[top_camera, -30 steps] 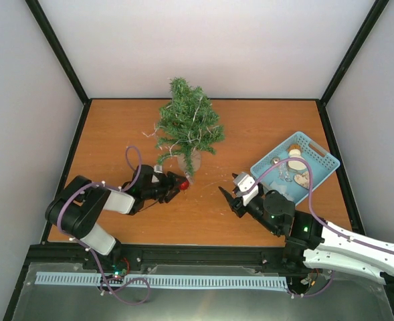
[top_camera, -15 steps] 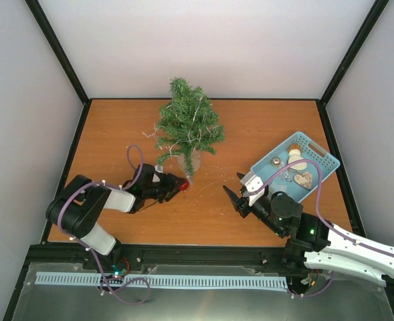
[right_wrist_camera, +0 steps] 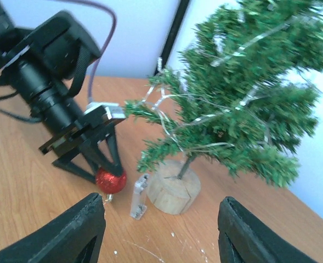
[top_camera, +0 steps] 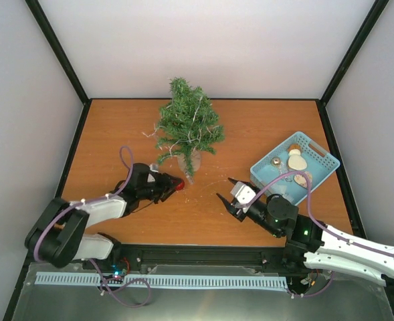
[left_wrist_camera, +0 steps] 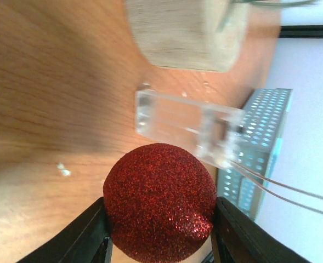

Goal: Decorate the small christmas tree
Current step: Pick up the decoration item from the center of the board.

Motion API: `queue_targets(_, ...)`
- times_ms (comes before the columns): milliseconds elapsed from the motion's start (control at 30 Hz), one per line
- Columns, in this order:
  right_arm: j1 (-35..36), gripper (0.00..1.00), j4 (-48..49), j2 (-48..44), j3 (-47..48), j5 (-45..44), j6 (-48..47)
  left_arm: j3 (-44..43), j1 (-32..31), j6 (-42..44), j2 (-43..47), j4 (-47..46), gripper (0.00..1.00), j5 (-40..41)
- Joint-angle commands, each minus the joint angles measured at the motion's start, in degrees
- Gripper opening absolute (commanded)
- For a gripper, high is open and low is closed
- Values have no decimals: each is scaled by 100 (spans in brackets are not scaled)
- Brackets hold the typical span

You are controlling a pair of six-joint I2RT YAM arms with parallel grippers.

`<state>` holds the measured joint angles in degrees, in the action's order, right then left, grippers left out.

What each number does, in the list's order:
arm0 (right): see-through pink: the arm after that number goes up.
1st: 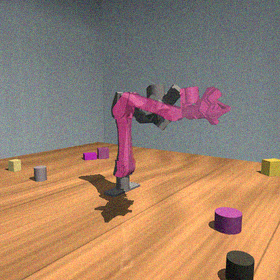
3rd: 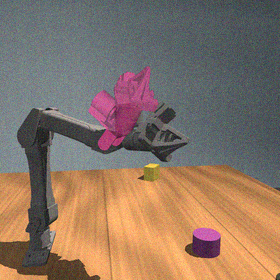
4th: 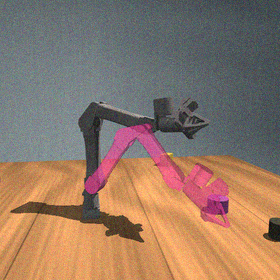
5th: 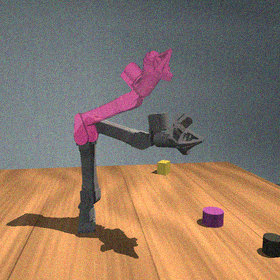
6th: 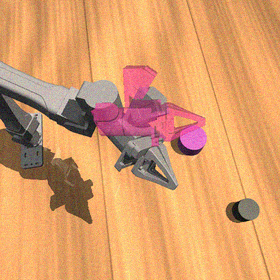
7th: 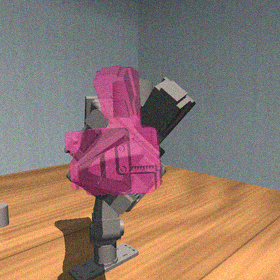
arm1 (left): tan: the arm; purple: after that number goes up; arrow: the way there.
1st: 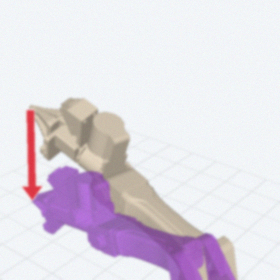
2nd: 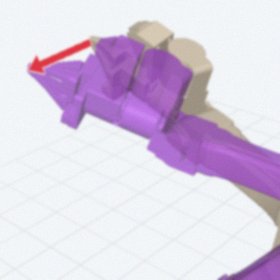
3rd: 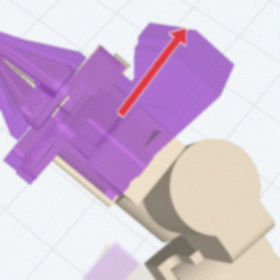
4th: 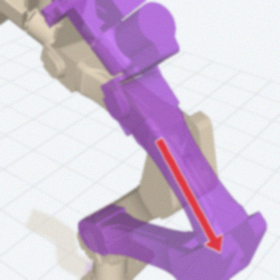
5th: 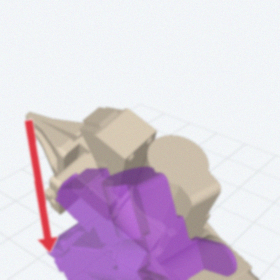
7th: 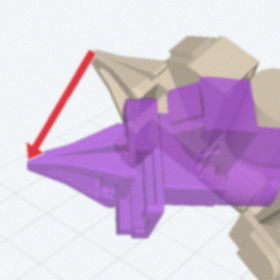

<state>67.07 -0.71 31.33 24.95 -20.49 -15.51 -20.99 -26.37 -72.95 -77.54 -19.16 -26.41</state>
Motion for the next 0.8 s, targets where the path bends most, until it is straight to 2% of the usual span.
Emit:
queue_targets(0,17,57,844,435,-56,872,-1124,-12,-48,-22,880,543,44,-41)
queue_targets(100,18,53,1254,1258,8,1194,-1231,-82,-53,-63,1654,990,44,101)
queue_targets(200,16,45,1919,2117,-13,1351,-1388,-111,-52,-219,2285,1226,44,120)
queue_targets(333,17,36,3323,2757,-217,1397,-1347,-170,-50,-436,3020,1492,44,78)
queue_targets(467,17,36,4546,3332,-422,1501,-1363,-203,-54,-682,3595,1679,44,40)
queue_targets(667,0,39,6056,4230,-486,1051,-886,-393,-52,-847,4081,1882,44,-16)
queue_targets(767,-18,39,6163,4549,-368,1072,-694,-490,-52,-861,4170,1956,44,-42)
